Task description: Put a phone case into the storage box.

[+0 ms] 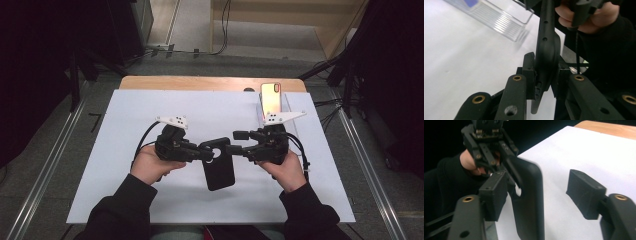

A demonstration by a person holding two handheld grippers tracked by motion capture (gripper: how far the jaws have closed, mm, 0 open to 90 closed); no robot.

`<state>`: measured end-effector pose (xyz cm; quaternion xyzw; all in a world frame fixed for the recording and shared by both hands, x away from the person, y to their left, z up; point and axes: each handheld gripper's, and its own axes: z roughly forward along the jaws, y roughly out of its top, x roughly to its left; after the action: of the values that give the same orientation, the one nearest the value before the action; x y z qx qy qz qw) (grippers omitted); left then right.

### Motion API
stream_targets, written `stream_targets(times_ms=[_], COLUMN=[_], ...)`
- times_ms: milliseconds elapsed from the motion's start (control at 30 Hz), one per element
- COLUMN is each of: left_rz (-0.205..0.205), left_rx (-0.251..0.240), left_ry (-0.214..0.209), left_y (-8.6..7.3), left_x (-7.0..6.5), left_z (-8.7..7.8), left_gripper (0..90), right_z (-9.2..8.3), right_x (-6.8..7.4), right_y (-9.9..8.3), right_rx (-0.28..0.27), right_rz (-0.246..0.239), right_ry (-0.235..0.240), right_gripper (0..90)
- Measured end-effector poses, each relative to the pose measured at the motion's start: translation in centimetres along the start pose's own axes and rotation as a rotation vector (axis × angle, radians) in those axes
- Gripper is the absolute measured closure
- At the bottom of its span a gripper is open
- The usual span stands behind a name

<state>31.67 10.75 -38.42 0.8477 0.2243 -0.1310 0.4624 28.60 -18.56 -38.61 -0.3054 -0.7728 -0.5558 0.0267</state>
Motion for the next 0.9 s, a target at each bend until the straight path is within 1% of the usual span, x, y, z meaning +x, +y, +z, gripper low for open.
stream_targets(times_ms=[33,67,100,167,200,233,267,300,333,367,433,500,533,633,667,700,767,900], left_rz=[-0.010,-0.024,-0.034,-0.048,-0.060,-0.068,-0.075,-0.087,-0.097,-0.103,-0.108,-0.116,-0.118,-0.125,-0.125,-0.124,-0.131,-0.152], left_rx=[-0.003,-0.003,-0.005,-0.004,-0.006,-0.008,-0.013,-0.018,-0.020,-0.028,-0.040,-0.046,-0.048,-0.055,-0.059,-0.067,-0.071,-0.062], left_ry=[0.012,0.029,0.042,0.072,0.082,0.091,0.106,0.114,0.125,0.140,0.167,0.190,0.202,0.246,0.259,0.263,0.271,0.294], left_y=[0.0,0.0,0.0,0.1,0.1,0.1,0.1,0.1,0.2,0.2,0.2,0.3,0.3,0.4,0.5,0.5,0.5,0.6], left_x=[0.0,0.1,0.2,0.2,0.3,0.3,0.3,0.4,0.4,0.4,0.2,0.1,0.0,-0.2,-0.3,-0.4,-0.5,-0.8], left_z=[-0.1,-0.2,-0.3,-0.4,-0.5,-0.5,-0.6,-0.7,-0.8,-0.9,-1.0,-1.1,-1.1,-1.2,-1.1,-1.1,-1.1,-0.8], left_gripper=[76.6,76.6,76.6,76.6,76.6,76.5,76.5,76.5,76.4,76.3,76.3,76.3,76.3,76.3,76.3,76.3,76.3,76.3], right_z=[0.0,0.0,0.1,0.3,0.4,0.5,0.7,0.8,1.0,1.1,1.4,1.7,1.8,2.4,2.6,2.9,3.5,4.3], right_x=[0.0,0.1,0.1,0.1,0.1,0.0,0.0,0.0,0.1,0.1,0.1,0.3,0.3,0.5,0.7,0.9,1.2,1.8], right_y=[-0.1,-0.1,-0.2,-0.4,-0.5,-0.6,-0.7,-0.7,-0.8,-0.8,-1.1,-1.3,-1.5,-1.9,-1.9,-2.0,-2.1,-2.4], right_rx=[0.006,0.010,0.021,0.028,0.029,0.029,0.028,0.033,0.037,0.045,0.057,0.067,0.067,0.069,0.071,0.072,0.075,0.065], right_rz=[-0.027,-0.037,-0.043,-0.032,-0.024,-0.020,-0.019,-0.021,-0.020,-0.019,-0.013,-0.004,-0.006,-0.002,0.003,0.004,0.005,0.009], right_ry=[-0.006,-0.015,-0.026,-0.025,-0.023,-0.025,-0.039,-0.060,-0.092,-0.111,-0.115,-0.141,-0.147,-0.140,-0.158,-0.183,-0.215,-0.246], right_gripper=[27.3,26.8,26.3,22.5,19.6,14.2,8.9,1.6,0.0,0.0,0.0,0.0,0.0,0.0,0.0,0.0,0.0,0.0])
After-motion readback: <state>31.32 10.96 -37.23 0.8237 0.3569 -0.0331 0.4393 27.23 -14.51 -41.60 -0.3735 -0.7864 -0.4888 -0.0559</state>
